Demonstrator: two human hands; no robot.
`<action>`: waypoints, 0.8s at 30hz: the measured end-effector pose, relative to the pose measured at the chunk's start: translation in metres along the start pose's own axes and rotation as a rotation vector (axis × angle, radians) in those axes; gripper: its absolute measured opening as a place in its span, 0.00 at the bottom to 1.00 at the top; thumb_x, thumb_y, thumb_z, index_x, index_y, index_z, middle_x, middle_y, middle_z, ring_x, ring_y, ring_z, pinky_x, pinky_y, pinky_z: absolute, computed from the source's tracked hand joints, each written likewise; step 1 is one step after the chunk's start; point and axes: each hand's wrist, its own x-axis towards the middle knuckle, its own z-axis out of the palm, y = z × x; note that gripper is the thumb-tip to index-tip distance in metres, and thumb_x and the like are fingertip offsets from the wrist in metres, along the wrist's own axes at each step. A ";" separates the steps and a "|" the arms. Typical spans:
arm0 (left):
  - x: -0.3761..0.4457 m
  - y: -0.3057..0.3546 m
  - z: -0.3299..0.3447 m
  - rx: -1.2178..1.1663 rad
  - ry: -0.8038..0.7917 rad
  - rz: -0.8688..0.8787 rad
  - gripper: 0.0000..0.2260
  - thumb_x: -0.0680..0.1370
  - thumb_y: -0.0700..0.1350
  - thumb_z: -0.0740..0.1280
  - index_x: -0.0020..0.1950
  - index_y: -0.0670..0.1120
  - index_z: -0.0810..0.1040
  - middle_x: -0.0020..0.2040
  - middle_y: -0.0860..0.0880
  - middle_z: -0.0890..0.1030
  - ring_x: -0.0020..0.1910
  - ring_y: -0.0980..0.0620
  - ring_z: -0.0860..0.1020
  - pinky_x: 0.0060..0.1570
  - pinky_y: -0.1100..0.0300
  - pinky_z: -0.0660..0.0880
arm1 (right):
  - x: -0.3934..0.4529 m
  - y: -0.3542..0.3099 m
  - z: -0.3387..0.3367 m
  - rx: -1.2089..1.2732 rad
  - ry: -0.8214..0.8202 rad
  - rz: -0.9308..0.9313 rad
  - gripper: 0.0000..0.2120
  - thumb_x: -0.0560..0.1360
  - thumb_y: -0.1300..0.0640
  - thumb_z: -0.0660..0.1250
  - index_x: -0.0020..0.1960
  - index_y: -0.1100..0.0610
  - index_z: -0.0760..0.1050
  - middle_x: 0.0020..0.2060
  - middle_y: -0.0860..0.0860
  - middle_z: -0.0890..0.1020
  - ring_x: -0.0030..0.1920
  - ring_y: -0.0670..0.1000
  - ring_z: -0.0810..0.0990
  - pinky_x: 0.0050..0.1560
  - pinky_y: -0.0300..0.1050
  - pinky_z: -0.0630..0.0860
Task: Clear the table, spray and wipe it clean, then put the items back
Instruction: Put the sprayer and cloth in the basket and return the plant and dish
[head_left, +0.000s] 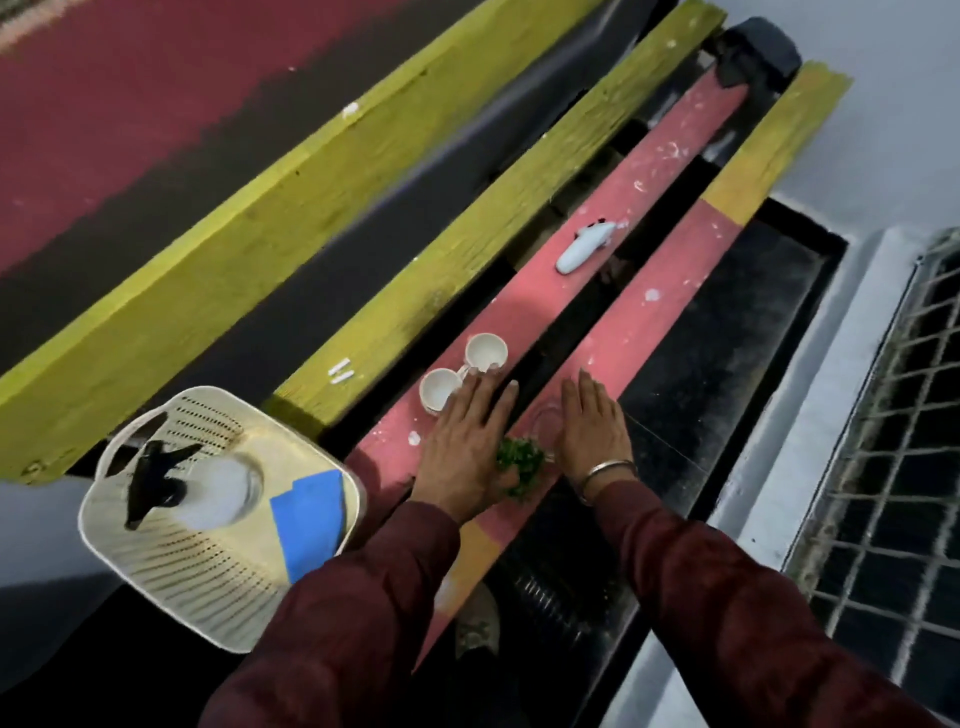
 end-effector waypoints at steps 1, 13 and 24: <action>0.003 0.001 0.007 -0.023 -0.033 0.006 0.43 0.68 0.59 0.68 0.80 0.45 0.60 0.81 0.42 0.56 0.80 0.41 0.54 0.76 0.45 0.58 | 0.003 0.007 0.005 -0.006 -0.019 0.000 0.30 0.74 0.53 0.49 0.75 0.59 0.56 0.75 0.59 0.59 0.74 0.60 0.59 0.72 0.55 0.59; 0.006 0.002 0.052 -0.086 -0.358 -0.173 0.32 0.71 0.59 0.69 0.73 0.49 0.67 0.66 0.45 0.74 0.58 0.40 0.77 0.51 0.49 0.77 | 0.016 0.018 0.040 0.231 -0.014 0.060 0.17 0.70 0.64 0.63 0.59 0.63 0.70 0.56 0.62 0.73 0.54 0.65 0.74 0.51 0.55 0.72; 0.013 -0.001 0.028 -0.388 -0.032 -0.357 0.16 0.67 0.47 0.73 0.55 0.49 0.78 0.48 0.48 0.81 0.45 0.47 0.78 0.37 0.57 0.67 | 0.028 0.019 0.033 0.316 -0.097 0.373 0.11 0.75 0.64 0.60 0.56 0.65 0.70 0.54 0.67 0.78 0.55 0.66 0.78 0.53 0.54 0.75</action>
